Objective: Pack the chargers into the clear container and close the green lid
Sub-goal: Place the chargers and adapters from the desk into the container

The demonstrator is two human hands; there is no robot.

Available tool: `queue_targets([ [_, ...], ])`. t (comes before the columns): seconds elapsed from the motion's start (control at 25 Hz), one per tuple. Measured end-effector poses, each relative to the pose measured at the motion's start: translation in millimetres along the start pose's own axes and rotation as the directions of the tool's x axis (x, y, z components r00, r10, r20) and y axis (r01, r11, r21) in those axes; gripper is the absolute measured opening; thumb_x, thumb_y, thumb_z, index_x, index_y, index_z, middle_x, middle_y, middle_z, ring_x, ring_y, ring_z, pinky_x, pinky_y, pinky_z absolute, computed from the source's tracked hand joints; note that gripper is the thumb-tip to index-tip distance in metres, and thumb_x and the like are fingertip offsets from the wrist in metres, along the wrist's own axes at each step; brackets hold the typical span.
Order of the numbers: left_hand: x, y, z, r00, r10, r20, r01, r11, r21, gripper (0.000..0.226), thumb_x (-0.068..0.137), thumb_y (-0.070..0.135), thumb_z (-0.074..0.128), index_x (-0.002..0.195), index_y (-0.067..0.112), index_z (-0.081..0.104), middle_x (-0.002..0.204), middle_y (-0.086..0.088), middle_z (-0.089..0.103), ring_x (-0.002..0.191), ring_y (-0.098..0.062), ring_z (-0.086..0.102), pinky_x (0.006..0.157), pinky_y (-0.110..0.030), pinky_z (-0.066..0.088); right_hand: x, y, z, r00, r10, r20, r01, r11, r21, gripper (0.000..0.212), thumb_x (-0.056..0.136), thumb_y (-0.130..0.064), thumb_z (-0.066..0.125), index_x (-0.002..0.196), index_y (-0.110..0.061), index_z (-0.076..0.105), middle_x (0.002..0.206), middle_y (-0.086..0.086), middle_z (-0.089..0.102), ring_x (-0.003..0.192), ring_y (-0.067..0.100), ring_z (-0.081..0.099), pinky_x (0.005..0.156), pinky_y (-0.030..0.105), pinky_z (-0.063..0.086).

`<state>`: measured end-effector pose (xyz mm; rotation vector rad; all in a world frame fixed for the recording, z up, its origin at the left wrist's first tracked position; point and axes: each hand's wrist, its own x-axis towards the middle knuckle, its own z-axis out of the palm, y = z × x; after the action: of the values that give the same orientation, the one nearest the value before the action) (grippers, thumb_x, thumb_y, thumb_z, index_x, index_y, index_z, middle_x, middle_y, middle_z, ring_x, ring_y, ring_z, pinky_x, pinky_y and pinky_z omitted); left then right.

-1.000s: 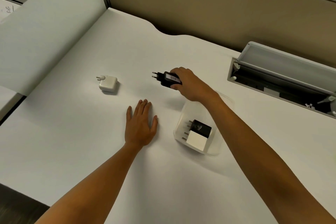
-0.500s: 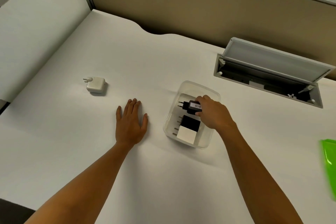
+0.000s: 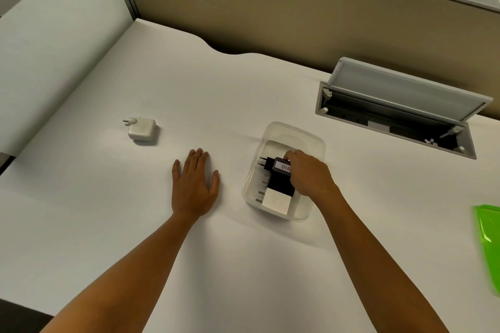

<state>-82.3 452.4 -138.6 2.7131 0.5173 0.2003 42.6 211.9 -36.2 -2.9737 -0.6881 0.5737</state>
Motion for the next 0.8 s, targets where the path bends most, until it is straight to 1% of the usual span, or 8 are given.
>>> queue_targets([
  [0.08, -0.4, -0.3, -0.4, 1.0, -0.002, -0.003, 0.002, 1.0, -0.006, 0.06, 0.096, 0.047, 0.038, 0.146, 0.015, 0.038, 0.155, -0.004, 0.039, 0.148, -0.019, 0.027, 0.123, -0.049, 0.012, -1.7, 0.7, 0.5, 0.998, 0.0, -0.067, 0.004, 0.998, 0.063, 0.035, 0.092, -0.012, 0.057, 0.127, -0.018, 0.055, 0.124, 0.004, 0.06, 0.106, 0.025, 0.058, 0.081, 0.036, 0.053],
  [0.16, 0.0, 0.4, -0.8, 1.0, -0.002, 0.001, 0.002, 1.0, -0.01, 0.059, 0.096, 0.046, 0.039, 0.146, 0.014, 0.038, 0.156, -0.004, 0.039, 0.149, -0.019, 0.026, 0.123, -0.049, 0.011, -6.8, 5.1, 1.3, 0.97, 0.018, -0.243, 0.037, 0.975, 0.219, 0.03, 0.096, -0.019, 0.055, 0.125, -0.019, 0.058, 0.125, 0.001, 0.061, 0.115, 0.022, 0.054, 0.089, 0.033, 0.049],
  [0.28, 0.7, -0.3, -1.9, 1.0, 0.011, 0.017, -0.011, 1.0, -0.016, 0.057, 0.096, 0.042, 0.038, 0.147, 0.014, 0.039, 0.155, -0.004, 0.039, 0.149, -0.019, 0.026, 0.124, -0.049, 0.01, -21.5, 21.0, 6.8, 0.833, 0.105, -0.543, 0.17, 0.886, 0.432, 0.023, 0.098, -0.022, 0.051, 0.12, -0.02, 0.059, 0.121, -0.002, 0.062, 0.118, 0.015, 0.049, 0.097, 0.026, 0.041],
  [0.36, 0.9, -2.0, -3.6, 1.0, 0.014, 0.009, -0.014, 0.999, -0.032, 0.057, 0.094, 0.039, 0.036, 0.145, 0.014, 0.041, 0.152, -0.005, 0.043, 0.147, -0.02, 0.029, 0.123, -0.05, 0.012, -31.2, 35.1, 18.5, 0.72, 0.229, -0.655, 0.213, 0.825, 0.523, 0.021, 0.099, -0.022, 0.05, 0.118, -0.02, 0.057, 0.117, -0.003, 0.062, 0.113, 0.013, 0.05, 0.094, 0.026, 0.042],
  [0.48, 6.8, -6.2, -9.5, 0.995, -0.067, -0.069, 0.063, 0.996, -0.057, 0.056, 0.091, 0.034, 0.041, 0.143, 0.011, 0.041, 0.148, -0.01, 0.045, 0.144, -0.025, 0.033, 0.122, -0.051, 0.015, -40.9, 54.3, 42.1, 0.665, 0.425, -0.614, 0.16, 0.721, 0.674, 0.019, 0.099, -0.021, 0.05, 0.116, -0.018, 0.057, 0.114, -0.002, 0.062, 0.107, 0.016, 0.055, 0.09, 0.031, 0.048],
  [0.6, 25.5, -21.7, -21.3, 0.987, -0.065, -0.149, 0.085, 0.988, 0.131, 0.058, 0.091, 0.024, 0.046, 0.146, 0.007, 0.039, 0.154, -0.018, 0.038, 0.148, -0.033, 0.026, 0.12, -0.056, 0.011, -46.7, 69.2, 66.4, 0.724, 0.441, -0.531, 0.083, 0.707, 0.702, 0.021, 0.098, -0.02, 0.05, 0.118, -0.017, 0.056, 0.115, 0.001, 0.06, 0.107, 0.02, 0.055, 0.086, 0.026, 0.045],
  [0.68, 45.5, -41.6, -36.0, 0.988, -0.056, -0.143, 0.091, 0.964, 0.251, 0.066, 0.087, 0.016, 0.05, 0.15, 0.005, 0.034, 0.157, -0.022, 0.03, 0.15, -0.037, 0.019, 0.119, -0.059, 0.008, -49.6, 74.9, 78.7, 0.76, 0.427, -0.491, 0.046, 0.718, 0.694, 0.023, 0.098, -0.02, 0.051, 0.12, -0.015, 0.055, 0.118, 0.003, 0.058, 0.109, 0.022, 0.055, 0.088, 0.024, 0.043],
  [0.8, 72.8, -77.5, -58.7, 0.982, -0.17, -0.085, 0.188, 0.931, 0.313, 0.082, 0.081, 0.004, 0.055, 0.155, 0.008, 0.02, 0.162, -0.02, 0.016, 0.152, -0.039, 0.004, 0.119, -0.06, 0.002, -53.3, 77.9, 93.1, 0.801, 0.389, -0.454, 0.016, 0.746, 0.666, 0.025, 0.099, -0.02, 0.05, 0.121, -0.011, 0.054, 0.12, 0.005, 0.057, 0.111, 0.024, 0.057, 0.095, 0.029, 0.046],
])
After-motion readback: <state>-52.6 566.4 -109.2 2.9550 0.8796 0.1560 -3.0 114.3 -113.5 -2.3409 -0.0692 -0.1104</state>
